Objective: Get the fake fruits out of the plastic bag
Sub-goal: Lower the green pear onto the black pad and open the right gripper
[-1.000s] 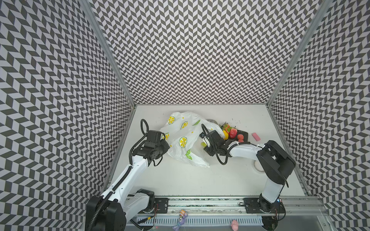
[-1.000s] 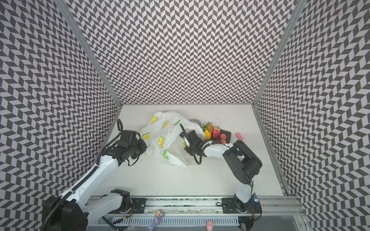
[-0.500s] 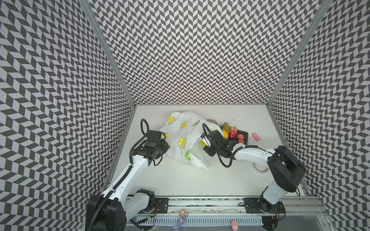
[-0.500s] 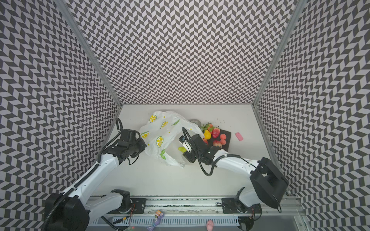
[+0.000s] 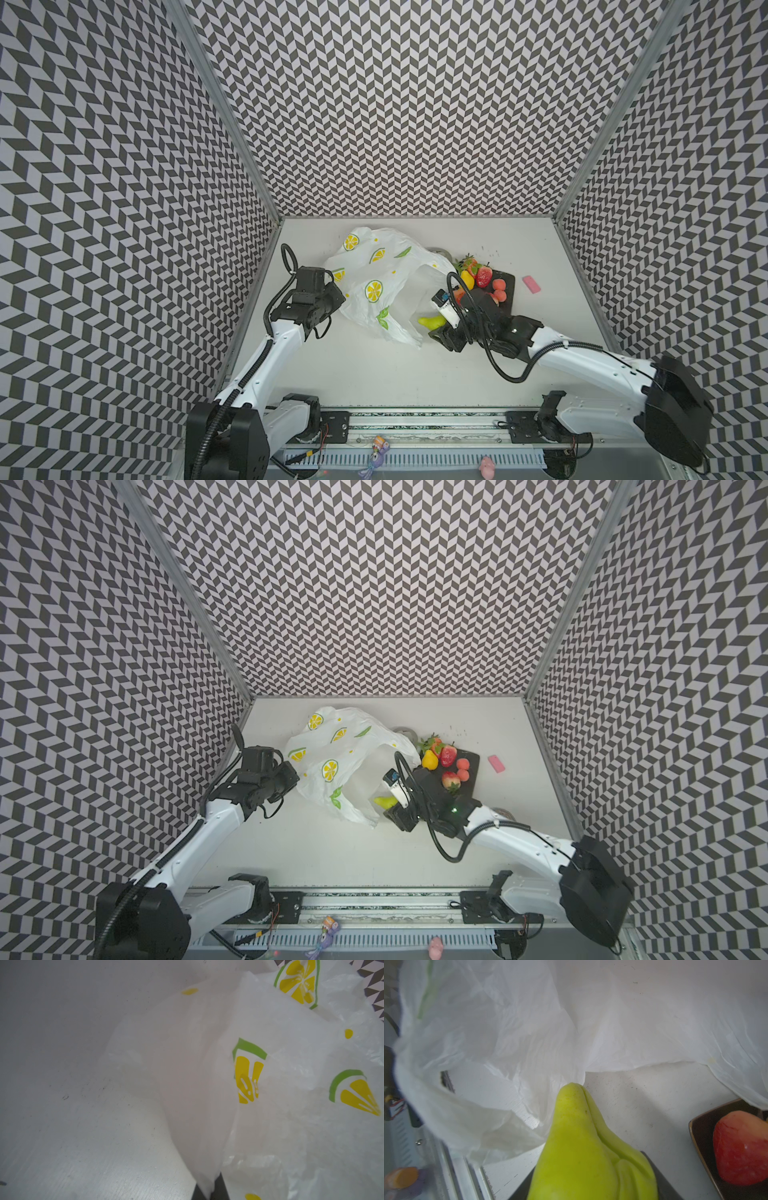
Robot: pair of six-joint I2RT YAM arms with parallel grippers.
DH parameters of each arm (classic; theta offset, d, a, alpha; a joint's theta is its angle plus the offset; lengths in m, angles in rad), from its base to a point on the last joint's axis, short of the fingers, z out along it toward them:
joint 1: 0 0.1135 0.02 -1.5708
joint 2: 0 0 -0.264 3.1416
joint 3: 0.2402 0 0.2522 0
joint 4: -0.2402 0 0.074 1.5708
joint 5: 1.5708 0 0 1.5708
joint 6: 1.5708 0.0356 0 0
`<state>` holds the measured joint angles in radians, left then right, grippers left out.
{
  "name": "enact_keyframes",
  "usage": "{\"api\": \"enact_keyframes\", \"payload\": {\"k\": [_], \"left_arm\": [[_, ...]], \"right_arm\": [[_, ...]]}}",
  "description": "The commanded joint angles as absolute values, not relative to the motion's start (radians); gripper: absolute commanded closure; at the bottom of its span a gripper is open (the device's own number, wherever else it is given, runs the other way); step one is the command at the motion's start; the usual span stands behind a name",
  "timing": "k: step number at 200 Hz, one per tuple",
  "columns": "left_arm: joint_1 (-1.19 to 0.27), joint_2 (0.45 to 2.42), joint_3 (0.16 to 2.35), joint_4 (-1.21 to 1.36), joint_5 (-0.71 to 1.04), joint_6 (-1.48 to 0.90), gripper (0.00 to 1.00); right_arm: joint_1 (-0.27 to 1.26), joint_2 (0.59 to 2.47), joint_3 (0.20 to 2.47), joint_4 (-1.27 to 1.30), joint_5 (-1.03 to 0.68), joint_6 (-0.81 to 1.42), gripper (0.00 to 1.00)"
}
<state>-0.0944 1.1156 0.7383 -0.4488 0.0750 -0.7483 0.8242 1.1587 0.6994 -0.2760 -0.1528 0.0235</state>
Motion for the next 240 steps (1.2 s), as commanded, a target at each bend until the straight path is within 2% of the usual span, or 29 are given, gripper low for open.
{"api": "enact_keyframes", "payload": {"k": [1,37,64,91,124,154,198,214,240], "left_arm": [[-0.022,1.133,0.74,-0.395,0.154,-0.61,1.0],[0.087,1.234,0.839,-0.492,0.24,-0.403,1.0],[0.097,1.342,0.91,-0.596,0.286,-0.272,1.0],[0.083,1.367,0.926,-0.612,0.361,-0.225,1.0],[0.008,1.397,0.957,-0.658,0.338,-0.186,1.0],[-0.009,1.386,0.953,-0.655,0.33,-0.195,1.0],[-0.015,1.369,0.947,-0.652,0.318,-0.217,1.0],[-0.015,1.362,0.942,-0.646,0.318,-0.229,0.91],[-0.015,1.331,0.941,-0.636,0.308,-0.256,0.57]], "right_arm": [[0.823,1.015,0.663,-0.297,-0.11,0.208,0.5],[0.763,0.823,0.623,-0.328,0.011,0.37,0.5],[0.633,0.796,0.614,-0.34,0.063,0.427,0.5],[0.474,0.875,0.628,-0.273,0.036,0.433,0.49],[0.348,1.008,0.643,-0.146,0.032,0.417,0.49],[0.31,1.142,0.635,-0.011,0.031,0.41,0.49],[0.293,1.305,0.668,0.049,0.0,0.401,0.45],[0.289,1.342,0.675,0.077,-0.01,0.403,0.43],[0.286,1.357,0.682,0.08,0.003,0.406,0.35]]}}
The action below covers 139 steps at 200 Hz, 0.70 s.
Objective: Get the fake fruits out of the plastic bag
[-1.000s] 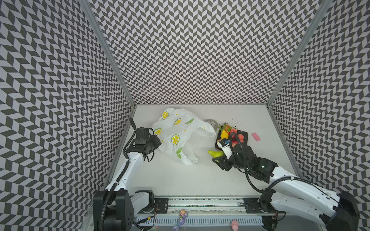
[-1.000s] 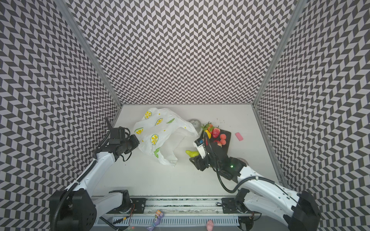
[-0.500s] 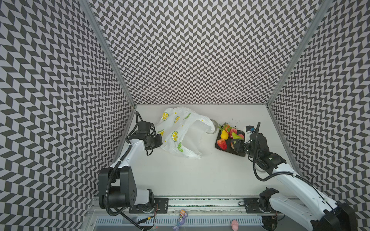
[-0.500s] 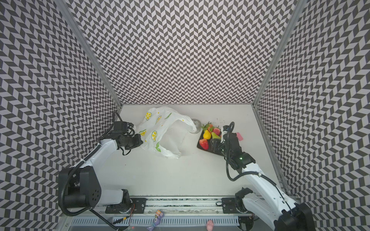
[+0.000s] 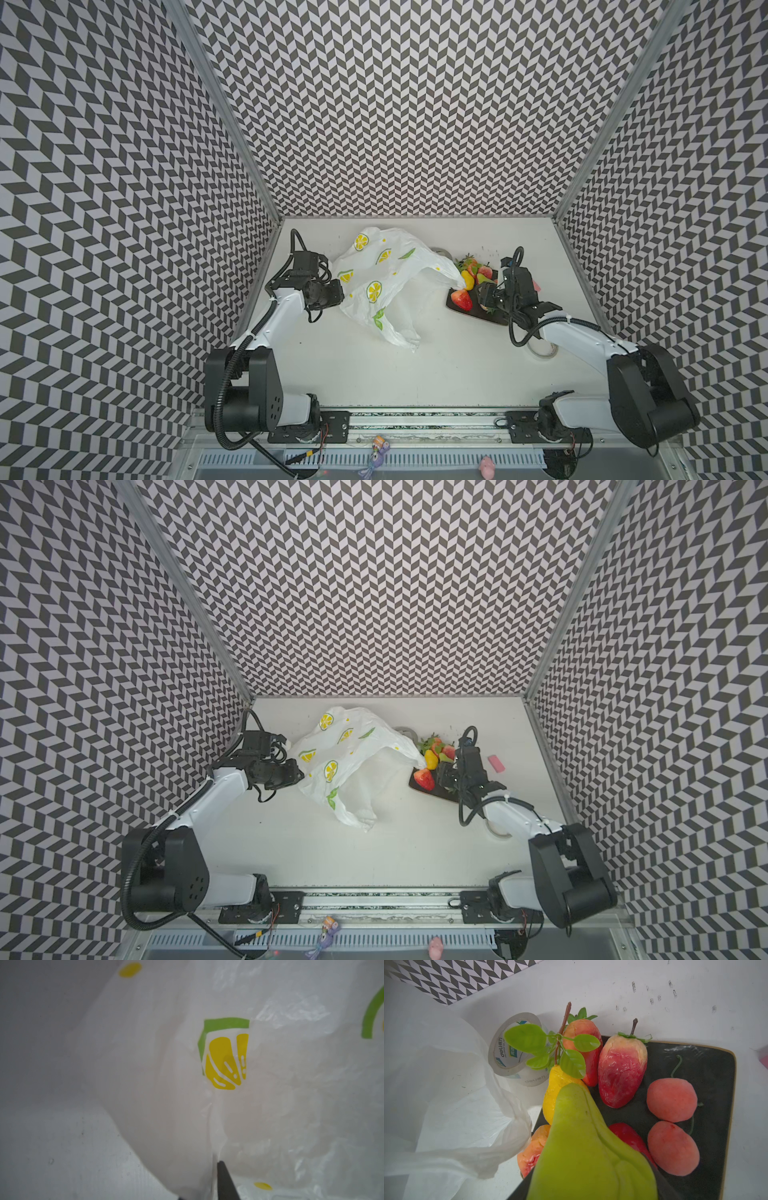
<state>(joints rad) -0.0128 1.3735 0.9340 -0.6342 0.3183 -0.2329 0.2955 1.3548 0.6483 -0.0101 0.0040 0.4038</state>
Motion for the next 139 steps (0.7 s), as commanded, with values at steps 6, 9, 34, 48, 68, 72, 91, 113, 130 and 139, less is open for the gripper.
{"api": "enact_keyframes", "payload": {"k": [6,9,34,48,68,72,91,113,130,139], "left_arm": [[-0.015,1.323,0.942,-0.634,0.306,-0.263,0.51],[-0.013,1.319,0.944,-0.631,0.305,-0.266,0.47],[-0.005,1.294,0.964,-0.642,0.291,-0.287,0.31],[0.004,1.269,0.983,-0.651,0.278,-0.304,0.23],[0.015,1.212,1.013,-0.652,0.234,-0.343,0.04],[0.019,1.199,1.02,-0.653,0.225,-0.351,0.01],[0.027,1.154,1.05,-0.647,0.155,-0.403,0.0],[0.027,1.068,1.022,-0.589,-0.008,-0.496,0.0],[0.026,0.989,0.944,-0.504,-0.14,-0.539,0.0],[0.027,0.946,0.886,-0.44,-0.193,-0.546,0.01]], "right_arm": [[0.285,1.357,0.68,0.082,0.005,0.407,0.33],[0.284,1.357,0.68,0.083,0.005,0.407,0.32],[0.276,1.345,0.674,0.078,0.008,0.41,0.27],[0.265,1.314,0.67,0.068,0.012,0.409,0.24],[0.239,1.261,0.672,0.037,0.015,0.402,0.2],[0.235,1.251,0.674,0.03,0.015,0.398,0.12],[0.21,1.193,0.687,-0.023,0.009,0.38,0.07],[0.183,1.084,0.67,-0.032,0.049,0.379,0.08],[0.168,0.993,0.603,0.053,0.155,0.388,0.08],[0.158,0.956,0.564,0.103,0.224,0.393,0.07]]}}
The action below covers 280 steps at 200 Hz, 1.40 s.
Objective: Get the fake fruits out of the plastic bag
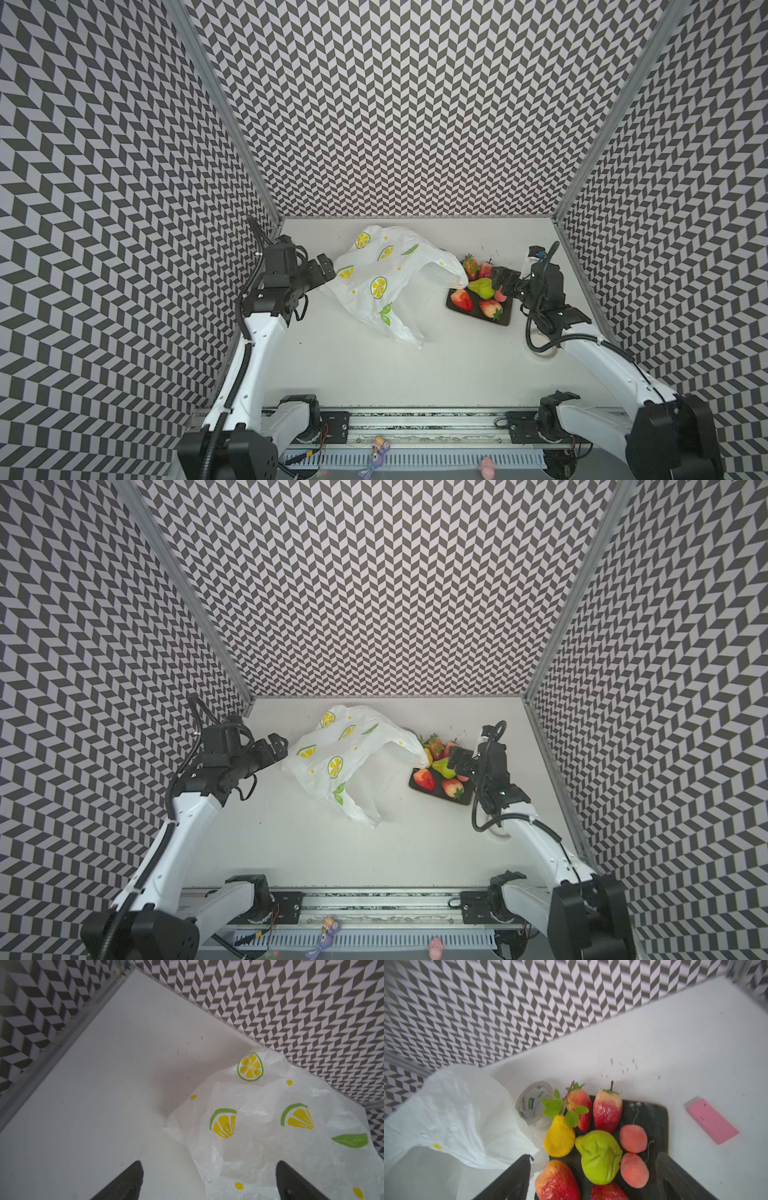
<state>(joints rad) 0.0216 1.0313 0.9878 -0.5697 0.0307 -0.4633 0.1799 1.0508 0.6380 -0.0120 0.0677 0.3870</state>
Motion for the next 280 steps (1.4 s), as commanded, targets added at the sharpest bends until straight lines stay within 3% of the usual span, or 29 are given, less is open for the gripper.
{"api": "enact_keyframes", "payload": {"k": [1,27,59,125,148,175,213,256,273,280], "left_arm": [[0.027,0.943,0.882,-0.432,-0.199,-0.546,0.02],[0.028,0.852,0.678,-0.175,-0.329,-0.5,0.05],[0.028,0.798,0.406,0.237,-0.387,-0.296,0.08],[0.03,0.953,0.199,0.681,-0.311,-0.146,0.03],[0.03,1.02,0.15,0.823,-0.263,-0.144,0.03],[0.03,1.108,0.125,0.961,-0.207,-0.121,0.03],[0.03,1.24,0.117,1.15,-0.12,-0.101,0.03],[0.001,1.456,0.163,1.334,-0.012,-0.009,0.03],[-0.025,1.577,0.151,1.496,-0.048,0.023,0.01],[-0.03,1.586,0.175,1.453,-0.077,0.019,0.01]], "right_arm": [[0.157,0.953,0.56,0.111,0.231,0.393,0.06],[0.112,0.956,0.463,0.309,0.384,0.379,0.08],[0.032,1.148,0.375,0.621,0.493,0.307,0.05],[-0.01,1.465,0.313,1.08,0.24,0.147,0.04],[-0.003,1.467,0.312,1.075,0.077,0.058,0.04],[0.002,1.574,0.191,1.414,0.045,0.047,0.03],[0.002,1.53,0.254,1.245,0.045,0.043,0.01],[0.002,1.556,0.231,1.335,0.046,0.044,0.01],[0.002,1.567,0.23,1.375,0.048,0.044,0.01],[0.002,1.568,0.23,1.379,0.048,0.044,0.01]]}}
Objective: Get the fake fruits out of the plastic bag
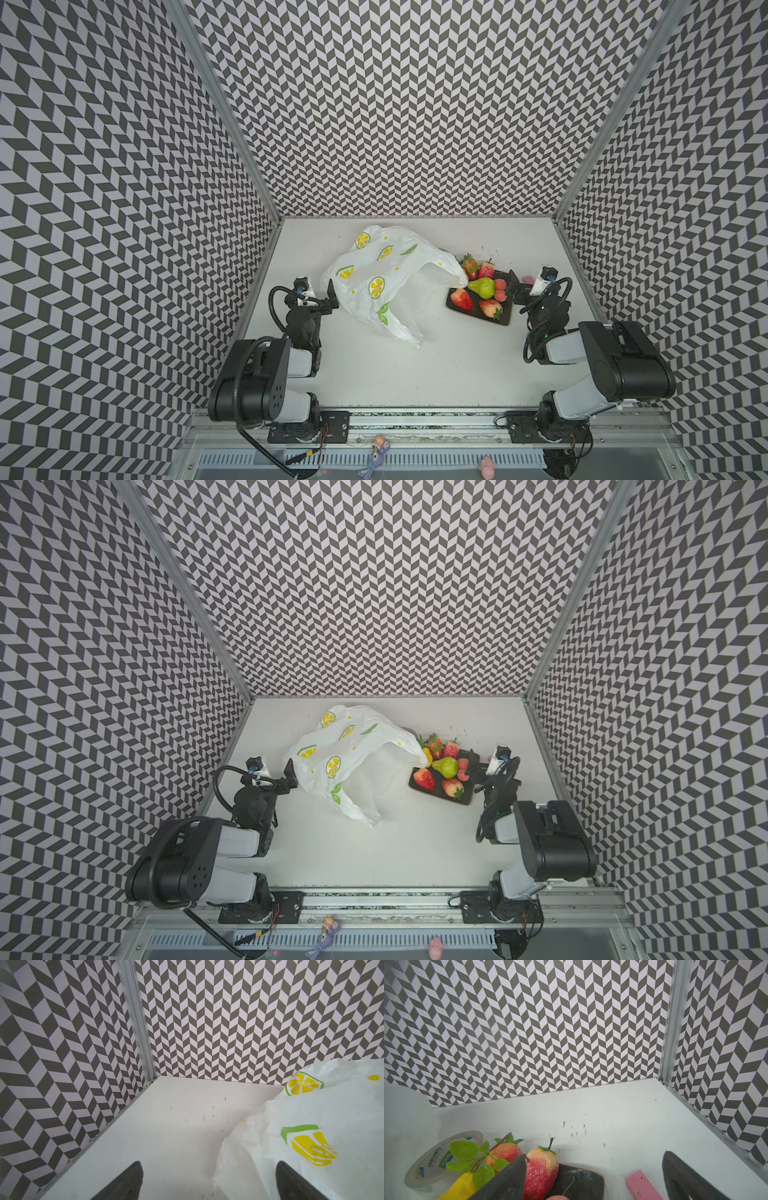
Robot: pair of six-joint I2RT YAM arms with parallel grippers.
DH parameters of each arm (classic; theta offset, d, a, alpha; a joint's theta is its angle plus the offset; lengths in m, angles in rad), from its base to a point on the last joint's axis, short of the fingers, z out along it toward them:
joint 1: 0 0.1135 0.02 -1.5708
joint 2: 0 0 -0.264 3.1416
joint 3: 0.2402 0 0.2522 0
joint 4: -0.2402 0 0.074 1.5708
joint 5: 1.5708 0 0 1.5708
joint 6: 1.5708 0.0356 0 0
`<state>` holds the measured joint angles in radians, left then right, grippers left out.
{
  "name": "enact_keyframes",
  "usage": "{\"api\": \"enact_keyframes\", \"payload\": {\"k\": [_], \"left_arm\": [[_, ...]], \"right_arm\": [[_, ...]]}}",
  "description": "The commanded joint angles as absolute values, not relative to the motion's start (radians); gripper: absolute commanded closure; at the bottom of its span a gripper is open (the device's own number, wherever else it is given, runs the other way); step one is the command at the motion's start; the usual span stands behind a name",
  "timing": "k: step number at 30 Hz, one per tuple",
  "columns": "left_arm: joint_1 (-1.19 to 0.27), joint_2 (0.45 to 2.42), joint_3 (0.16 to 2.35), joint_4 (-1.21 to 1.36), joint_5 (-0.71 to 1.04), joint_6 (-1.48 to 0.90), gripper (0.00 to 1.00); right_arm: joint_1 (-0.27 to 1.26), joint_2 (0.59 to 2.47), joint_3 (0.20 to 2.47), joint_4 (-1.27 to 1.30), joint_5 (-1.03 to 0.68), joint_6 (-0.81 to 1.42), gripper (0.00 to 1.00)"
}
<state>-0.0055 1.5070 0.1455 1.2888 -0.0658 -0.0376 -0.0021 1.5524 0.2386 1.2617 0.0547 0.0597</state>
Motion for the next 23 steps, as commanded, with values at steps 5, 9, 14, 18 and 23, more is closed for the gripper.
{"api": "enact_keyframes", "payload": {"k": [5,9,14,18,23], "left_arm": [[-0.044,1.58,0.22,1.36,-0.193,-0.012,0.0],[-0.042,1.557,0.236,1.289,-0.19,-0.02,0.0],[-0.031,1.564,0.259,1.25,-0.165,-0.028,0.0],[-0.024,1.575,0.279,1.218,-0.156,-0.031,0.0],[-0.034,1.546,0.236,1.269,-0.144,-0.016,0.0]], "right_arm": [[0.001,1.569,0.23,1.375,0.048,0.043,0.01],[0.002,1.568,0.23,1.375,0.048,0.044,0.01],[0.002,1.569,0.23,1.374,0.048,0.044,0.01],[0.004,1.567,0.23,1.366,0.05,0.038,0.01],[0.012,1.556,0.23,1.367,0.063,0.033,0.01]]}}
